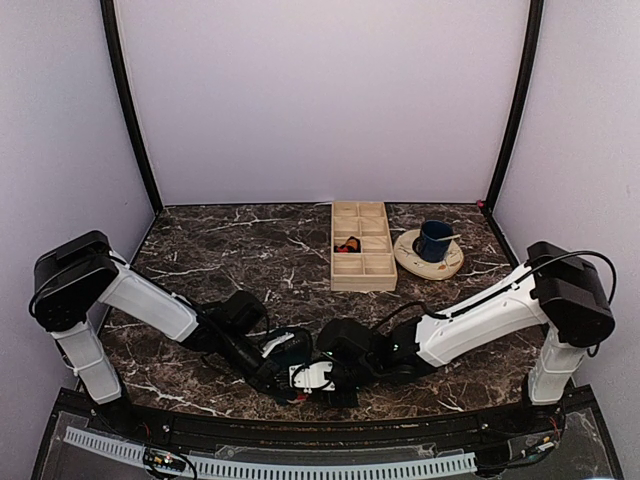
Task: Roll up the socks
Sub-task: Roll the sock at the center of the board.
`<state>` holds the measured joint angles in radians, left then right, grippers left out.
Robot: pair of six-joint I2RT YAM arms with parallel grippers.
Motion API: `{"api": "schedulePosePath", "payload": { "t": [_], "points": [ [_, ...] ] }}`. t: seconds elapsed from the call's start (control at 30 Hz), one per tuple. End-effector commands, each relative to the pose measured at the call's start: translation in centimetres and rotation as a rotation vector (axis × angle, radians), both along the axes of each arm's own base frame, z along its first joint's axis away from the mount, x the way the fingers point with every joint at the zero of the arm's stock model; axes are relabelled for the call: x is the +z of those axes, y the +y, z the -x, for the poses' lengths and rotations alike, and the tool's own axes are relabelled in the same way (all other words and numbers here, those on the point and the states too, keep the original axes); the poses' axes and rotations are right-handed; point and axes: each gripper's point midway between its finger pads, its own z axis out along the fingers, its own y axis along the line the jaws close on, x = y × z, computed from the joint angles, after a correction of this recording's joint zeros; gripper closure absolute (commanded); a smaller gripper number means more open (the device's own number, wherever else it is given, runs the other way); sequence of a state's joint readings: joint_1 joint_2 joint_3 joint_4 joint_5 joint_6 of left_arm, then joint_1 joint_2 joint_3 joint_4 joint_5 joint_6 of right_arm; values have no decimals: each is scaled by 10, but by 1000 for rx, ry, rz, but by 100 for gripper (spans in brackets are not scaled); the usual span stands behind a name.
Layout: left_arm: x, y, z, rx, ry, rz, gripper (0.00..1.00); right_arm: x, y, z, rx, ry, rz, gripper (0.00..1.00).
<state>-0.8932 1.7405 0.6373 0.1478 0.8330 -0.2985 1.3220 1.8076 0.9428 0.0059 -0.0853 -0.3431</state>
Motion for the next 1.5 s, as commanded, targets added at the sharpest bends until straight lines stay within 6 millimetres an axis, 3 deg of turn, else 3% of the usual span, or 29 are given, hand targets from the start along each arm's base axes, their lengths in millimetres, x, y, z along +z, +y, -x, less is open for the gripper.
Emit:
{"api": "schedulePosePath", "payload": {
  "t": [0.0, 0.4, 0.5, 0.73, 0.9, 1.47],
  "points": [
    [-27, 23, 9, 12, 47, -135, 100, -5, 6, 5, 25, 5, 11, 74],
    [-26, 23, 6, 20, 43, -141, 100, -22, 3, 6, 26, 25, 71, 93],
    [-24, 24, 1, 42, 25, -149, 92, -31, -1, 5, 21, 56, 120, 100],
    [-16, 31, -24, 166, -90, -186, 76, -32, -3, 1, -22, 144, 124, 100],
    [-2, 31, -36, 234, -150, -164, 71, -33, -2, 1, -39, 235, 124, 100],
    [51, 42, -56, 406, -362, 38, 64, -28, -4, -9, -133, 598, 104, 100]
  ]
}}
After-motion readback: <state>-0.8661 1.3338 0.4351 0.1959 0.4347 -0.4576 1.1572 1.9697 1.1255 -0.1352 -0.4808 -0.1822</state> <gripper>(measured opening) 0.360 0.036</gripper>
